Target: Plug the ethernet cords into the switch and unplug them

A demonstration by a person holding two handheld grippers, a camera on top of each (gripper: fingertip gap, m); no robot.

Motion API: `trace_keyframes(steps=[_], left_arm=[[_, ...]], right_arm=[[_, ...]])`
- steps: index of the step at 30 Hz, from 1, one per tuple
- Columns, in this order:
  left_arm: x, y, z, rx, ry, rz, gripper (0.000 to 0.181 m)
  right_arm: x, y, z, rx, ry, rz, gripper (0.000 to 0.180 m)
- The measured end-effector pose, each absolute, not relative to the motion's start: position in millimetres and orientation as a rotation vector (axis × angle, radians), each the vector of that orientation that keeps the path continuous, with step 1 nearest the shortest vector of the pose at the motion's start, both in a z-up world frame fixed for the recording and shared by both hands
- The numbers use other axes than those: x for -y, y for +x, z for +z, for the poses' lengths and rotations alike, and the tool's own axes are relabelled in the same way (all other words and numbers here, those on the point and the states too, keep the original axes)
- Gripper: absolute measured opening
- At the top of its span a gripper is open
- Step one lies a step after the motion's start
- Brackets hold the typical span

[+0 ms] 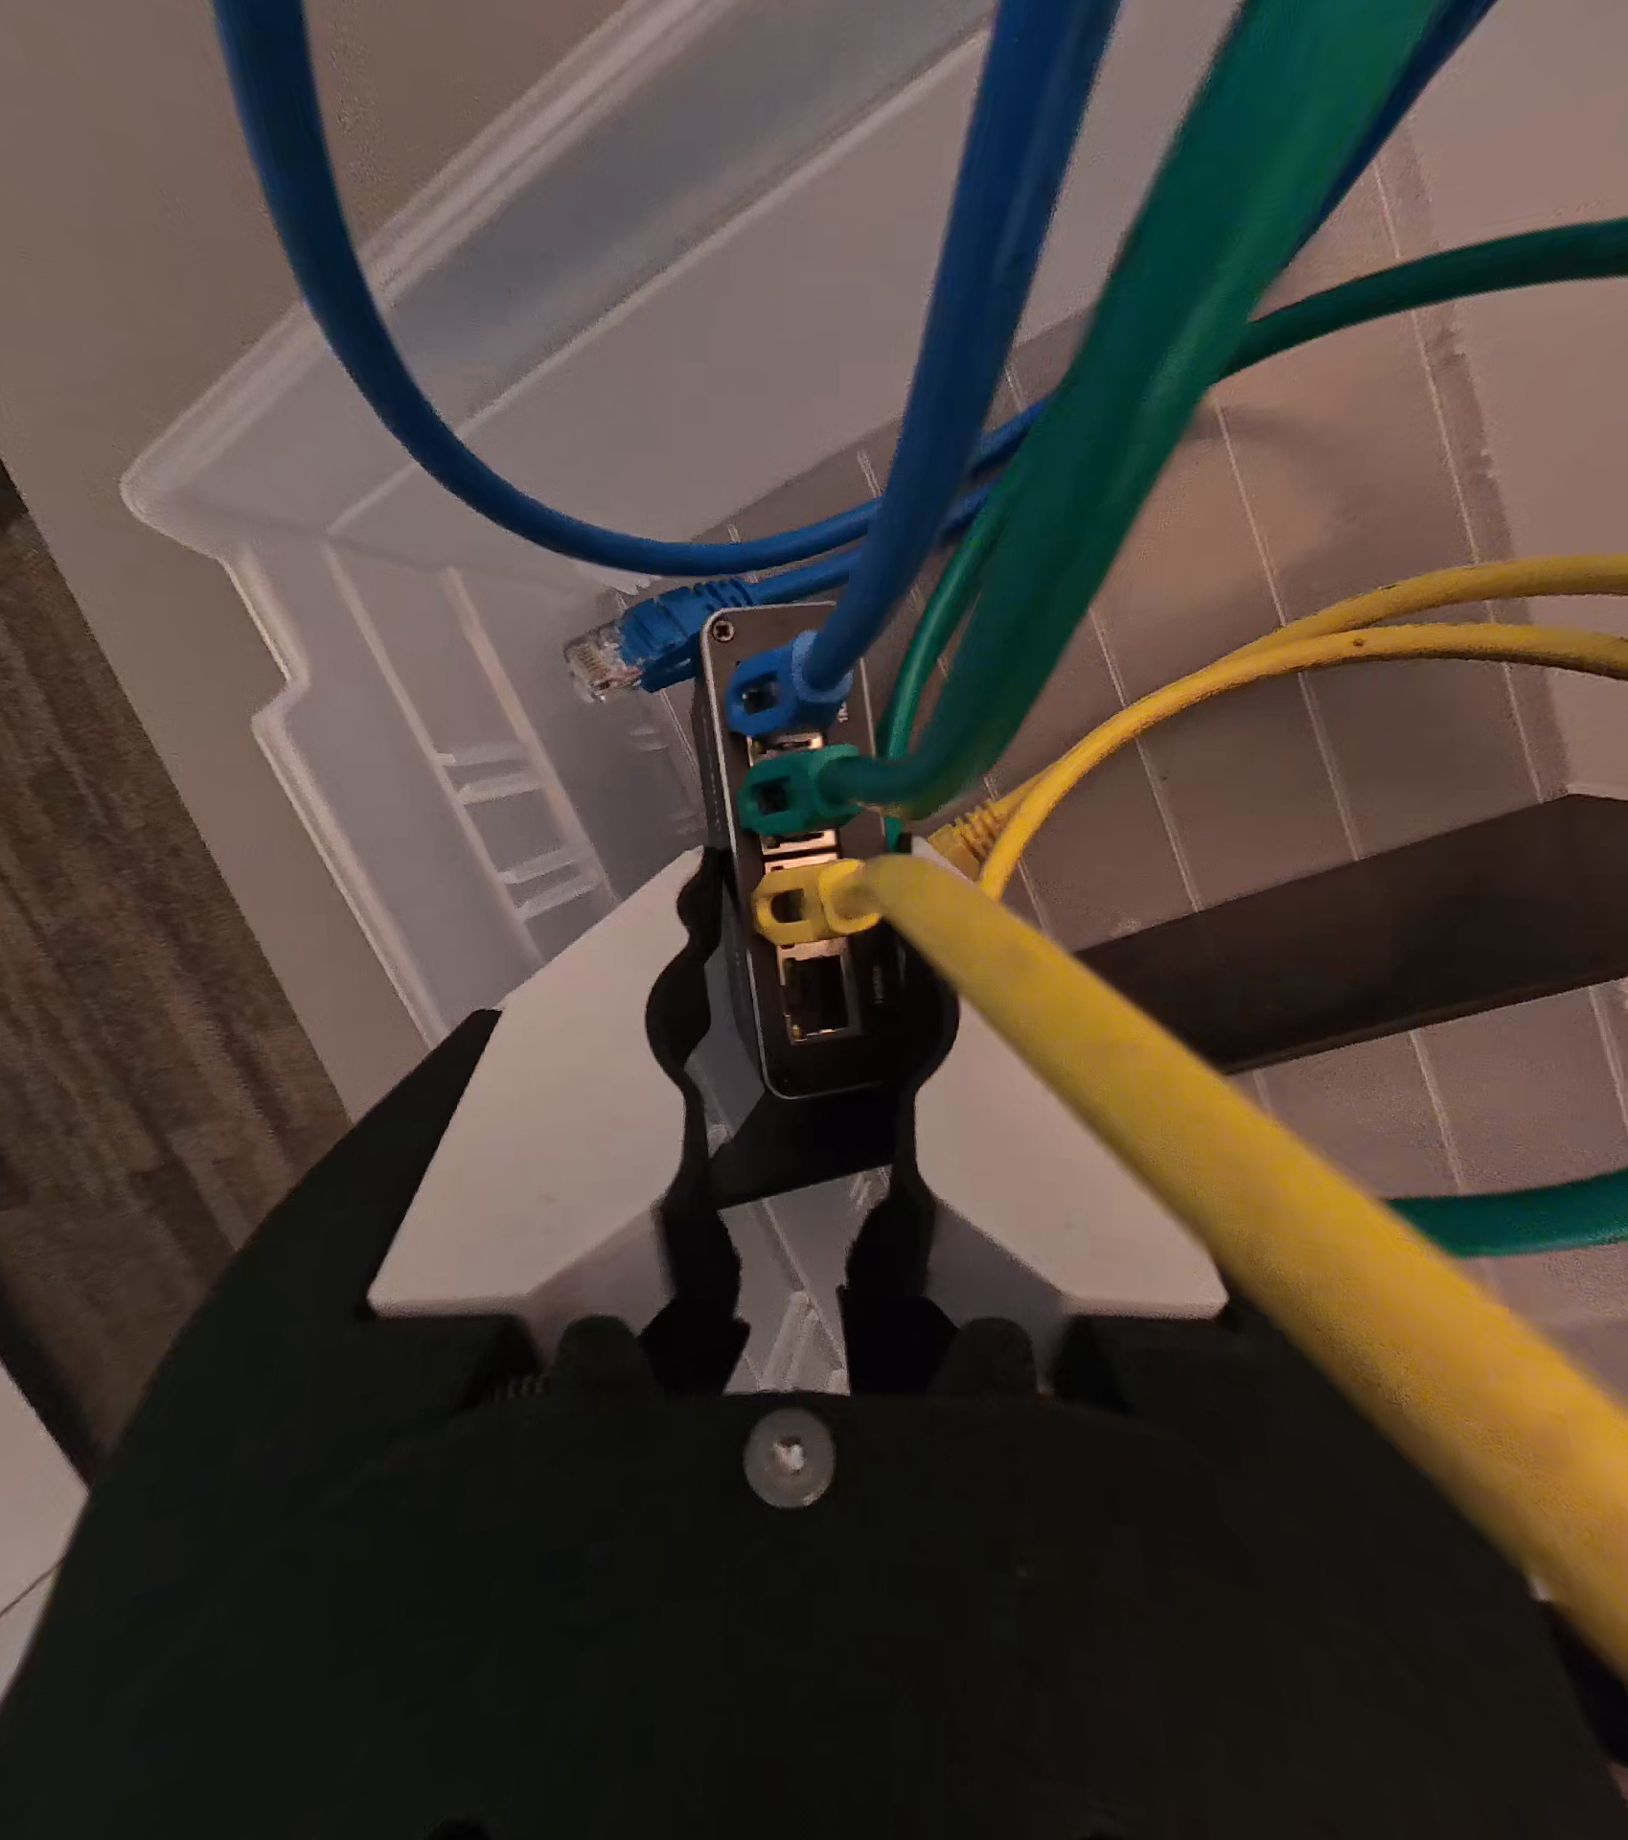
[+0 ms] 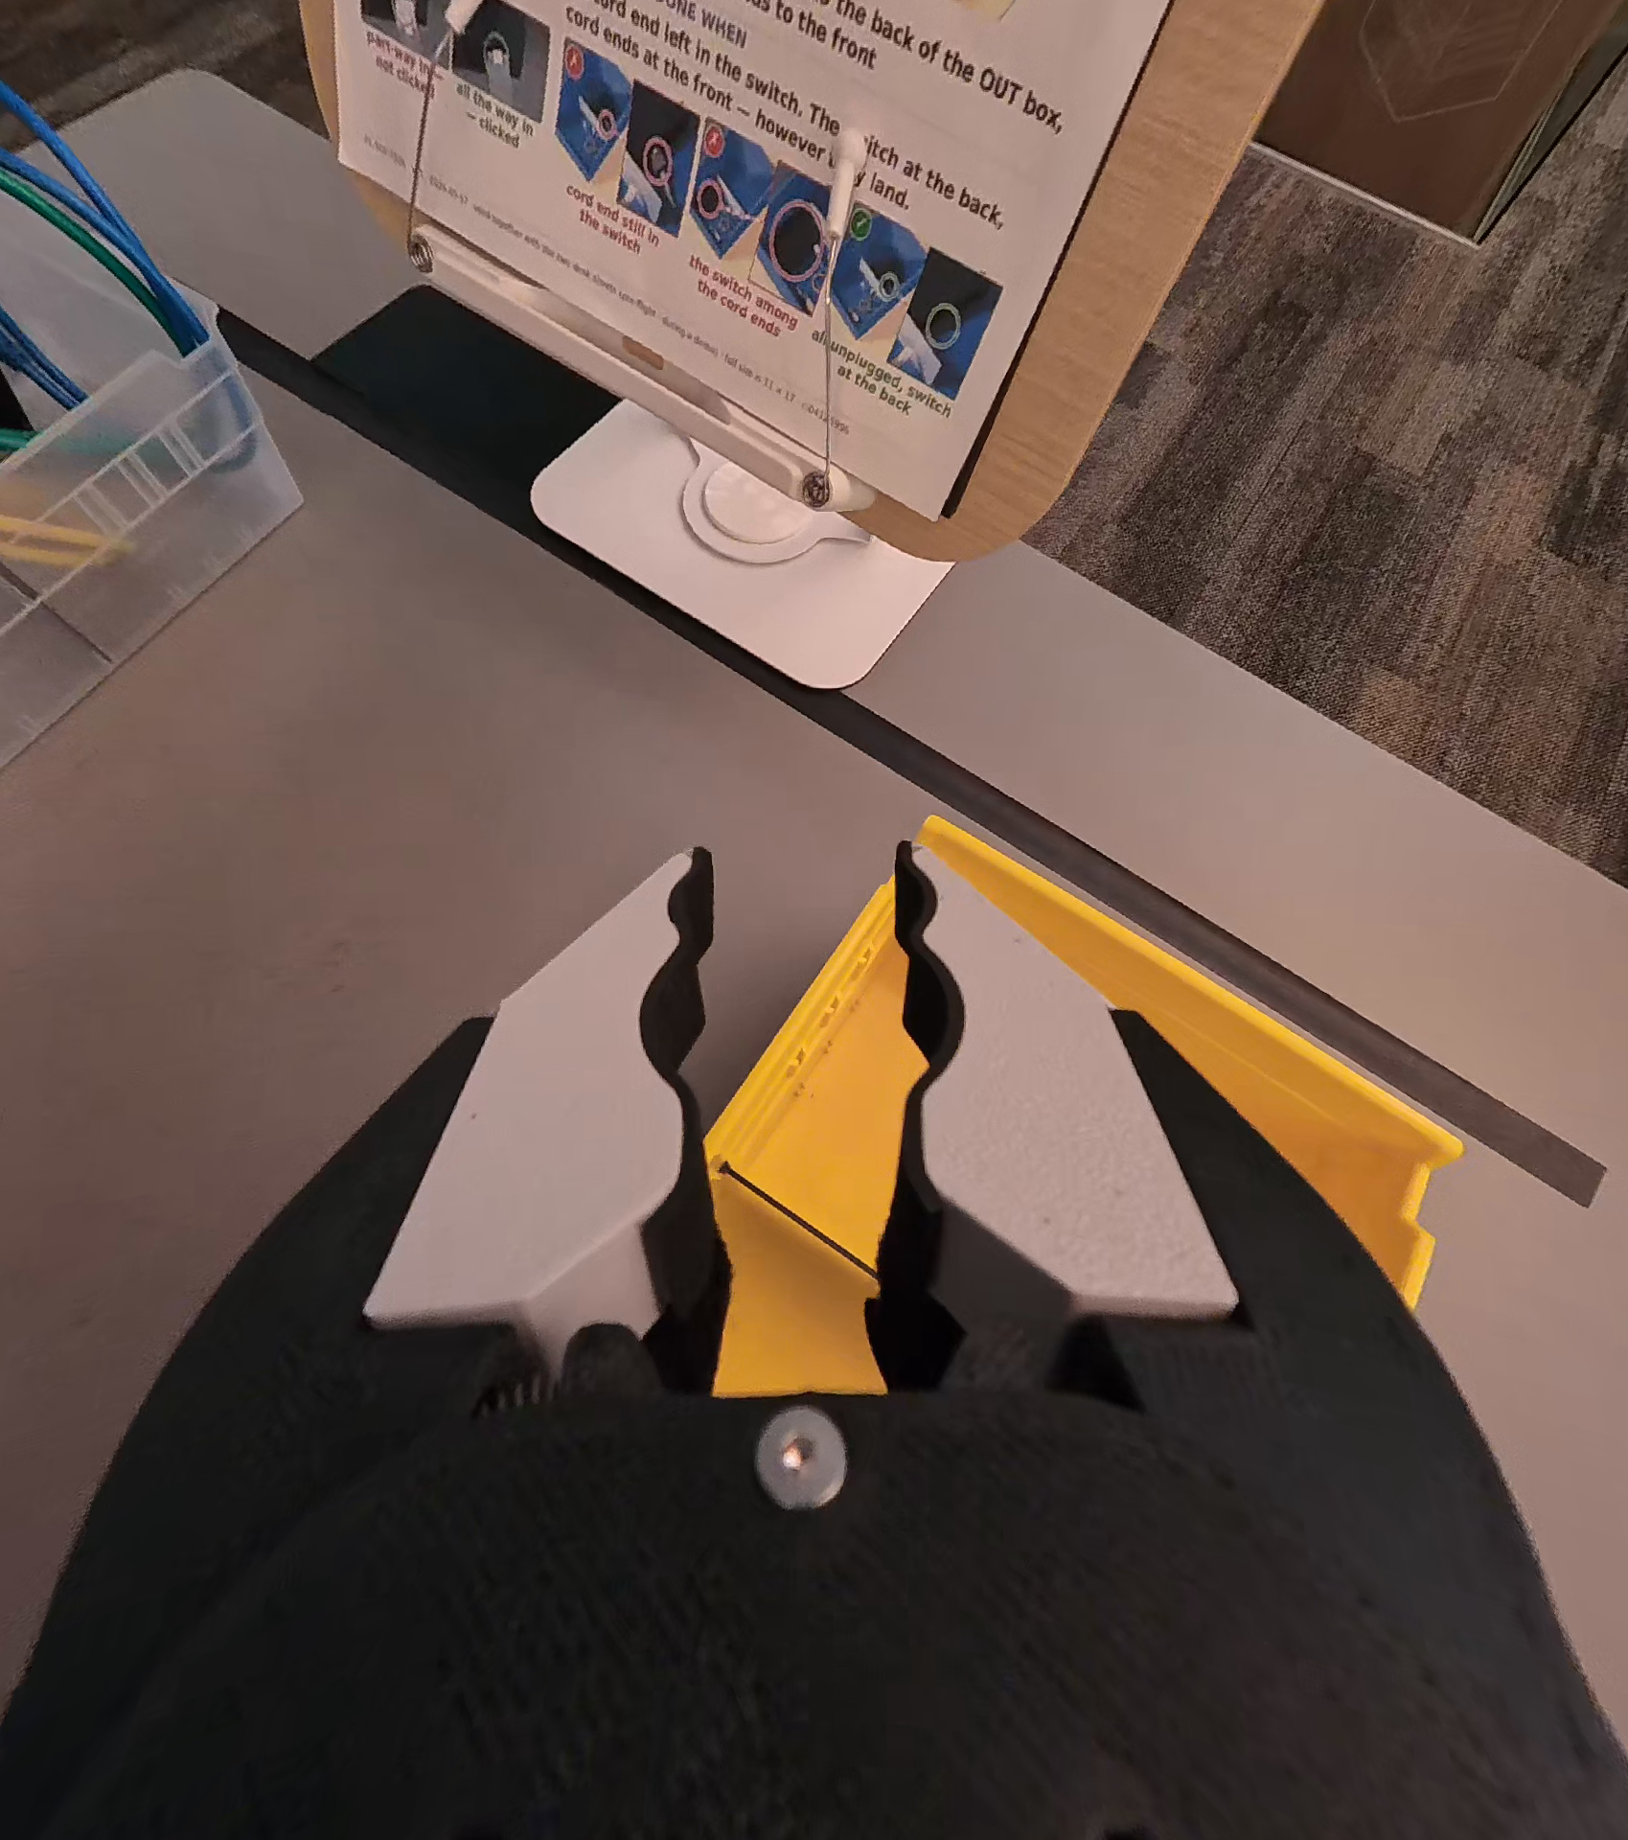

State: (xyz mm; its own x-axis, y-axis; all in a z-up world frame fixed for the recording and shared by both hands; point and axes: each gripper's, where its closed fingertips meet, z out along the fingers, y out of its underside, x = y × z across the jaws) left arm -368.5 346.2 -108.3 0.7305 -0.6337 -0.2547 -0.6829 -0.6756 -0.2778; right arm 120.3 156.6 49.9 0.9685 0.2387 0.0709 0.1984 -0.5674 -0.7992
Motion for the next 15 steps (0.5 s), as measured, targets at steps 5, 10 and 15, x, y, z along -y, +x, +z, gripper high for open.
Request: trace_keyframes(steps=[5,10,15], left_arm=[[-347,-367,-98,-1.074,-2.537,0.273,0.03],[-351,-366,-53,-1.01,-2.371,0.337,0.029],[-343,-352,12,-0.938,-2.134,0.365,0.028]], right_arm=[[-158,117,53,0.317,-2.174,0.066,0.035],[-159,114,53,0.331,-2.169,0.065,0.035],[-160,110,54,0.344,-2.161,0.059,0.034]])
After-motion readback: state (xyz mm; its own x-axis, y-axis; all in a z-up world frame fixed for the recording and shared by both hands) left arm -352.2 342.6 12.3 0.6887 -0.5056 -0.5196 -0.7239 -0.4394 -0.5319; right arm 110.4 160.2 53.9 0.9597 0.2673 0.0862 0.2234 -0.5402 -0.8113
